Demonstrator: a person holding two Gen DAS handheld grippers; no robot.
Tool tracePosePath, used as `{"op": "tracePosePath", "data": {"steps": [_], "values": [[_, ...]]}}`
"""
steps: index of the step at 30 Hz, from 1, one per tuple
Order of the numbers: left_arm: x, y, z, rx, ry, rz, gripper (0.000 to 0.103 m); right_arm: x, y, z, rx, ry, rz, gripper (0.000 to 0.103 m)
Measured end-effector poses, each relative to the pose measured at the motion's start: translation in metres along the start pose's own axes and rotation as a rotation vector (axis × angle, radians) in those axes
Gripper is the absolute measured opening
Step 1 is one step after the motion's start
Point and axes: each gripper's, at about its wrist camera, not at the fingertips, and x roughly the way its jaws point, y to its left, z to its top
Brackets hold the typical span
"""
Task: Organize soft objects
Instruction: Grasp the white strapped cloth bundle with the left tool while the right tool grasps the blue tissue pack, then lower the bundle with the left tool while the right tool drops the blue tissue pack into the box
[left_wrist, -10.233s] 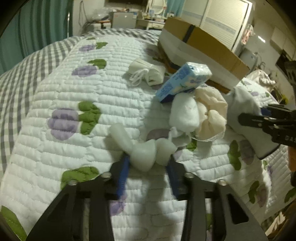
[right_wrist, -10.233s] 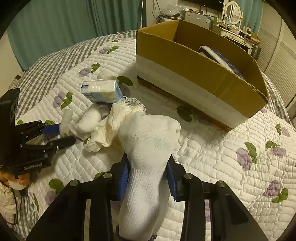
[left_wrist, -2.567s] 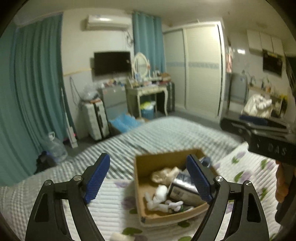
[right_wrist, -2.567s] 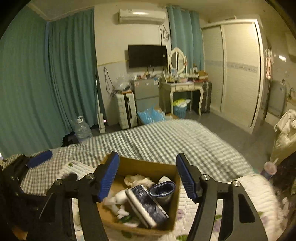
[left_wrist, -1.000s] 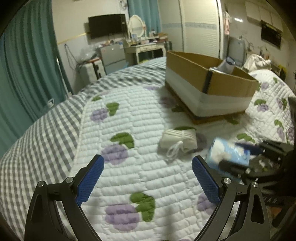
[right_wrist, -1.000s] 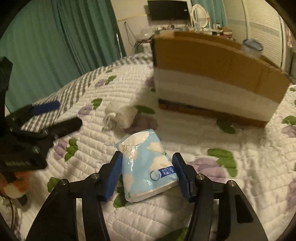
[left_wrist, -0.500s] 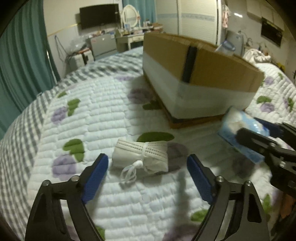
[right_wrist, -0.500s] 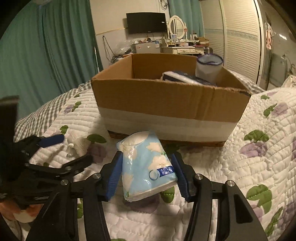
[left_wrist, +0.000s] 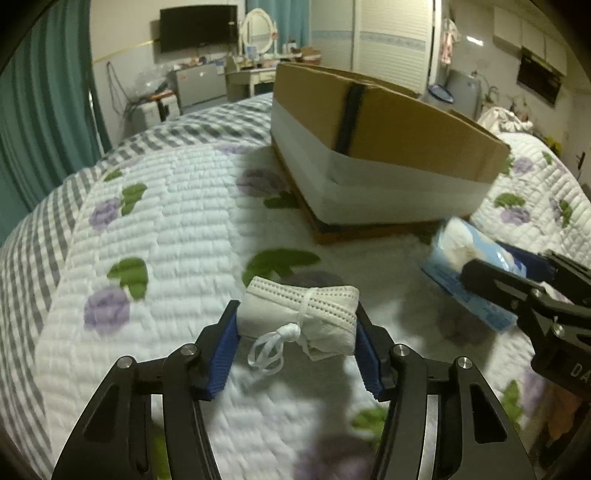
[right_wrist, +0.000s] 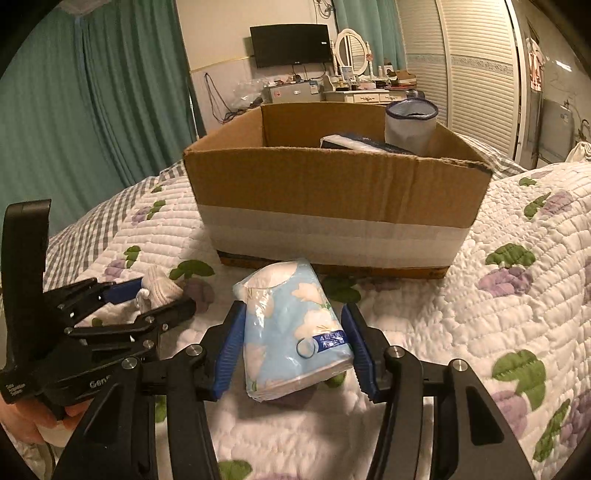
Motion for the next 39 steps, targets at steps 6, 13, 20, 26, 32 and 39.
{"op": "tracePosePath", "data": {"steps": [6,13,20,26,32,39], "values": [[-0.036,-0.024,-0.002,0.007,-0.014,0.012,0.056,-0.035,-0.006,-0.002,-0.02,-0.004,0.01,0.052],[-0.089,-0.059,0.011,0.062,-0.066,0.049,0.056,-0.097,-0.01,0.011,-0.047,-0.073,0.008,0.052],[-0.132,-0.085,0.035,0.088,-0.162,0.038,0.056,-0.149,-0.013,0.034,-0.074,-0.151,-0.002,0.051],[-0.142,-0.099,0.06,0.099,-0.203,0.025,0.056,-0.177,-0.022,0.065,-0.099,-0.211,-0.02,0.051],[-0.13,-0.099,0.094,0.089,-0.247,0.031,0.056,-0.178,-0.028,0.105,-0.125,-0.264,-0.033,0.051],[-0.09,-0.092,0.139,0.053,-0.268,0.045,0.056,-0.146,-0.039,0.157,-0.122,-0.28,-0.016,0.051]]}}
